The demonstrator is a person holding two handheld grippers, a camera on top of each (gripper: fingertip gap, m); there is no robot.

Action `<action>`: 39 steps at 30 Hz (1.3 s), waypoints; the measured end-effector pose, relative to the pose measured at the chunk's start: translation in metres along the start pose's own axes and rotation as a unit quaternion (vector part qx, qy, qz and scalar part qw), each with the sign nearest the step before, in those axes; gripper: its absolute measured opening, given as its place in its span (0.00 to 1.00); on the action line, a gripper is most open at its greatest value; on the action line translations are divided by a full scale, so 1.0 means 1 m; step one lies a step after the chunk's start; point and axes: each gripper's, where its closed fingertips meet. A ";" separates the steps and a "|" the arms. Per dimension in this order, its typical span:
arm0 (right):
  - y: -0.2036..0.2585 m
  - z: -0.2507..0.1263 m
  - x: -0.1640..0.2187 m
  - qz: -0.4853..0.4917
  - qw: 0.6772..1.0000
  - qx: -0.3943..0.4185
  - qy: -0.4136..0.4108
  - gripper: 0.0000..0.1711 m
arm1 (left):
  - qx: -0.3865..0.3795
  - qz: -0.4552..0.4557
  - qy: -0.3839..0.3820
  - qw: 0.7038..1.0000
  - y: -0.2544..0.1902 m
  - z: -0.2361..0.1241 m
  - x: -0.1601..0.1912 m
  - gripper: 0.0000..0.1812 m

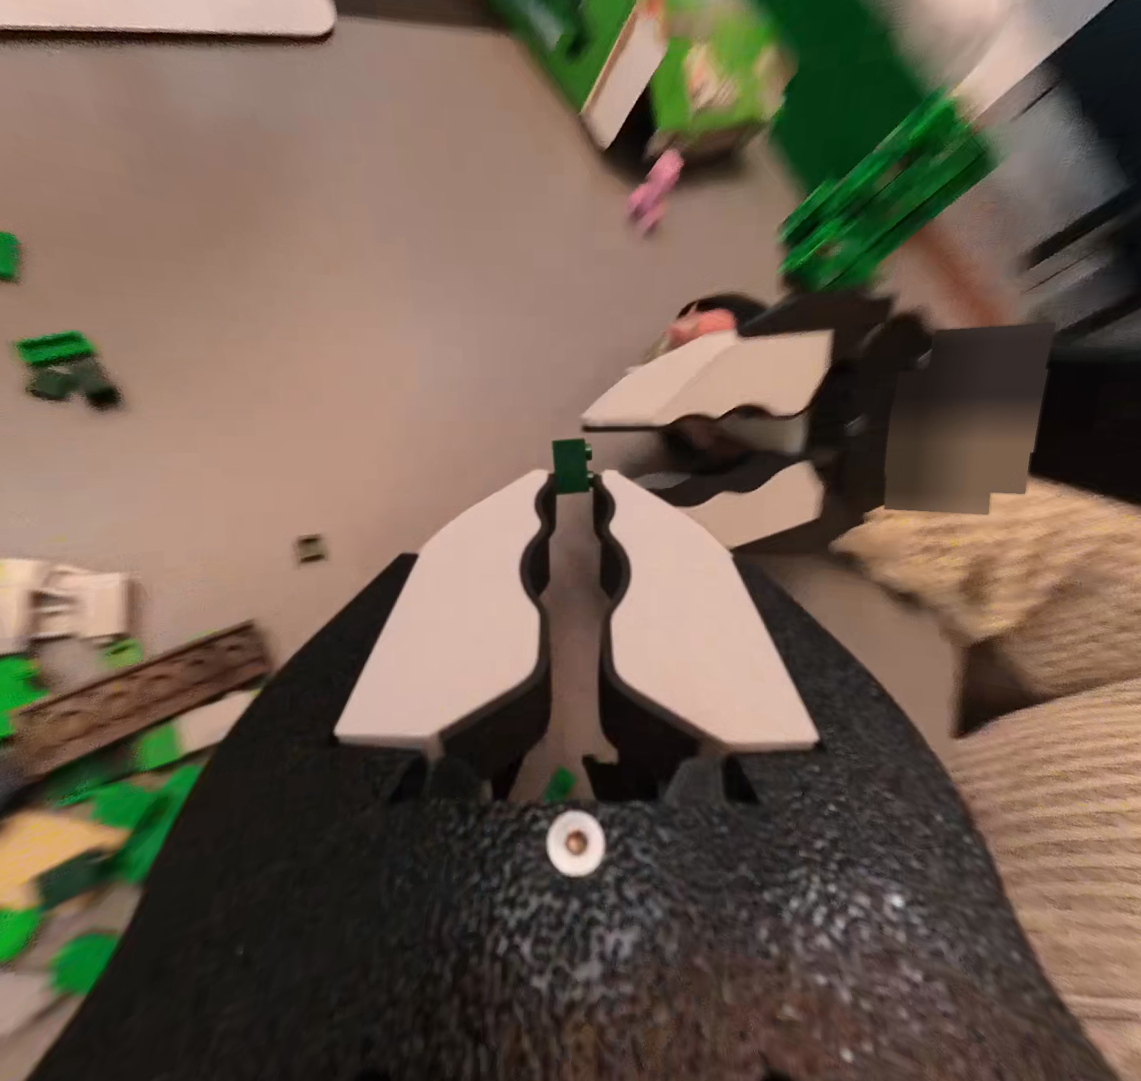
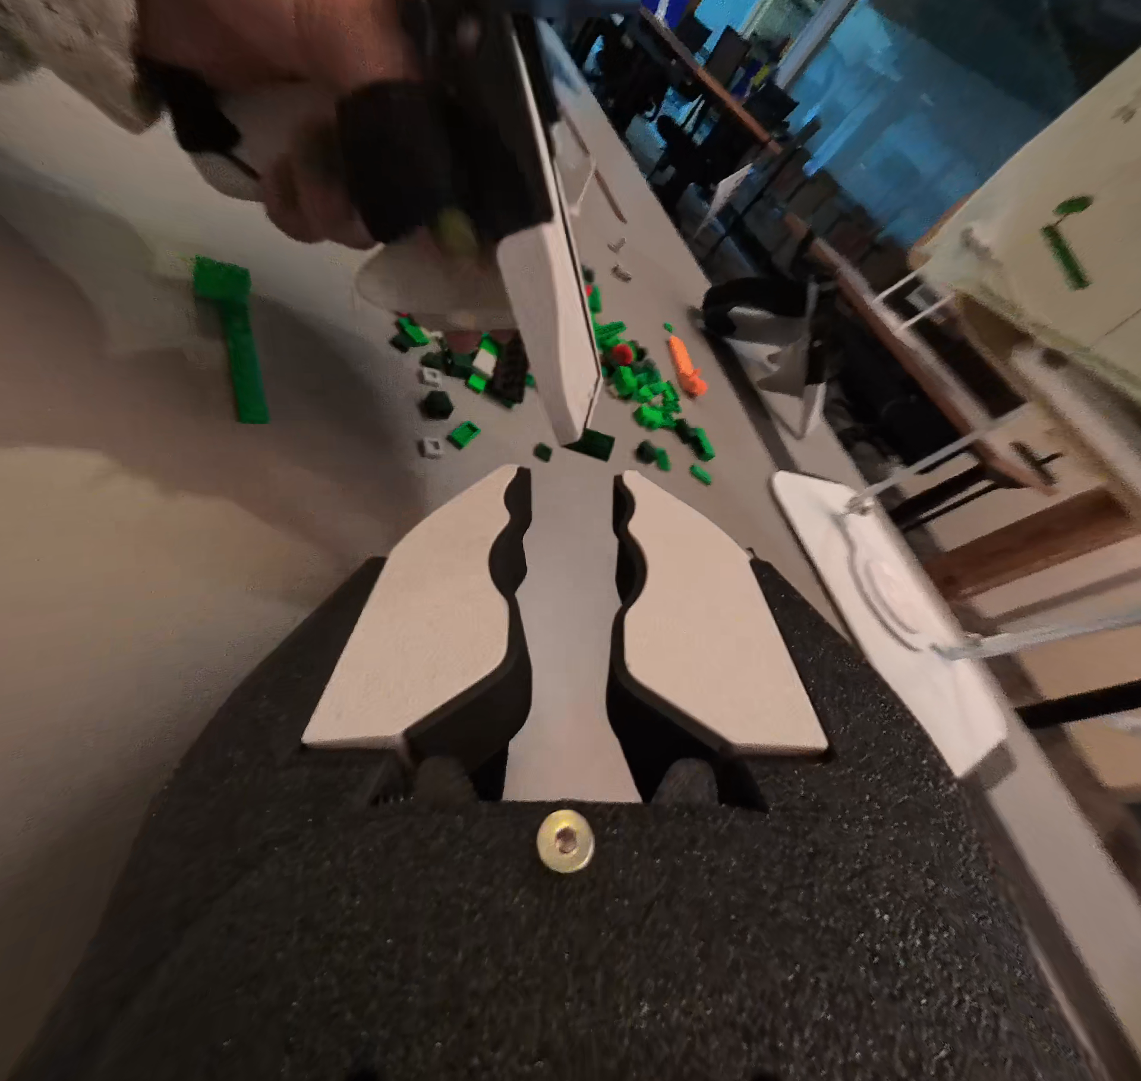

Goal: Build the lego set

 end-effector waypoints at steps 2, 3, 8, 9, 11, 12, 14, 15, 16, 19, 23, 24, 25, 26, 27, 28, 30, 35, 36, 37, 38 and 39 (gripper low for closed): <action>-0.006 -0.004 -0.011 -0.028 0.999 0.037 -0.014 0.14 | 0.051 -0.049 -0.026 0.997 -0.011 -0.004 -0.003 0.05; -0.009 -0.007 -0.016 -0.039 0.998 0.051 -0.021 0.14 | 0.062 -0.061 -0.030 0.996 -0.013 -0.005 -0.002 0.06; -0.003 -0.005 -0.017 -0.086 0.994 0.063 -0.007 0.14 | 0.111 -0.097 -0.038 0.988 -0.022 -0.007 0.003 0.06; -0.002 -0.004 -0.017 -0.086 0.994 0.062 -0.007 0.14 | 0.114 -0.100 -0.036 0.988 -0.023 -0.007 0.004 0.06; -0.003 -0.005 -0.020 -0.078 0.995 0.061 -0.014 0.13 | 0.115 -0.103 -0.032 0.988 -0.022 -0.005 0.007 0.06; -0.002 -0.005 -0.020 -0.069 0.996 0.057 -0.016 0.12 | 0.115 -0.103 -0.033 0.987 -0.022 -0.005 0.007 0.06; -0.002 -0.005 -0.019 -0.053 0.997 0.051 -0.016 0.10 | 0.116 -0.105 -0.037 0.987 -0.022 -0.005 0.007 0.06; -0.003 -0.005 -0.020 -0.048 0.997 0.053 -0.018 0.10 | 0.121 -0.108 -0.040 0.986 -0.022 -0.005 0.006 0.06; -0.004 -0.006 -0.020 -0.043 0.997 0.058 -0.020 0.10 | 0.129 -0.114 -0.044 0.984 -0.024 -0.005 0.004 0.06; -0.003 -0.005 -0.020 -0.021 0.998 0.047 -0.024 0.12 | 0.137 -0.117 -0.045 0.983 -0.026 -0.005 0.005 0.06; -0.005 -0.007 -0.023 0.014 0.999 0.035 -0.040 0.10 | 0.156 -0.117 -0.051 0.979 -0.030 -0.007 0.004 0.06; -0.005 -0.008 -0.025 0.018 0.998 0.033 -0.044 0.10 | 0.164 -0.108 -0.053 0.979 -0.033 -0.009 0.004 0.06; -0.004 -0.009 -0.027 0.018 0.998 0.031 -0.050 0.10 | 0.172 -0.092 -0.052 0.979 -0.037 -0.013 0.004 0.12; -0.002 -0.010 -0.027 0.016 0.998 0.022 -0.053 0.10 | 0.176 -0.070 -0.048 0.981 -0.040 -0.019 0.006 0.19; 0.002 -0.009 -0.026 0.016 0.998 0.009 -0.053 0.10 | 0.170 -0.037 -0.040 0.984 -0.042 -0.025 0.010 0.21; 0.005 -0.009 -0.025 0.017 0.998 -0.002 -0.056 0.10 | 0.145 0.006 -0.027 0.989 -0.038 -0.032 0.016 0.21; 0.014 -0.007 -0.027 0.025 0.997 -0.035 -0.066 0.10 | 0.069 0.112 0.010 0.991 -0.026 -0.046 0.032 0.21; 0.041 -0.005 -0.036 0.035 0.986 -0.133 -0.093 0.10 | -0.105 0.345 0.177 0.916 0.014 -0.063 0.077 0.16; 0.045 -0.006 -0.038 0.033 0.984 -0.150 -0.095 0.10 | -0.122 0.378 0.205 0.894 0.019 -0.064 0.083 0.15; 0.049 -0.007 -0.039 0.033 0.981 -0.165 -0.096 0.10 | -0.128 0.399 0.227 0.879 0.021 -0.063 0.088 0.14; 0.053 -0.009 -0.040 0.035 0.978 -0.181 -0.099 0.10 | -0.129 0.408 0.243 0.871 0.023 -0.061 0.091 0.12; 0.055 -0.009 -0.041 0.036 0.976 -0.190 -0.101 0.10 | -0.126 0.406 0.260 0.867 0.024 -0.060 0.095 0.11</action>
Point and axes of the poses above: each gripper's, where its closed fingertips meet, z out along the fingers, x out of its underside, y = z × x across the jaws, and after that the axes turned 11 degrees about -z, right-handed
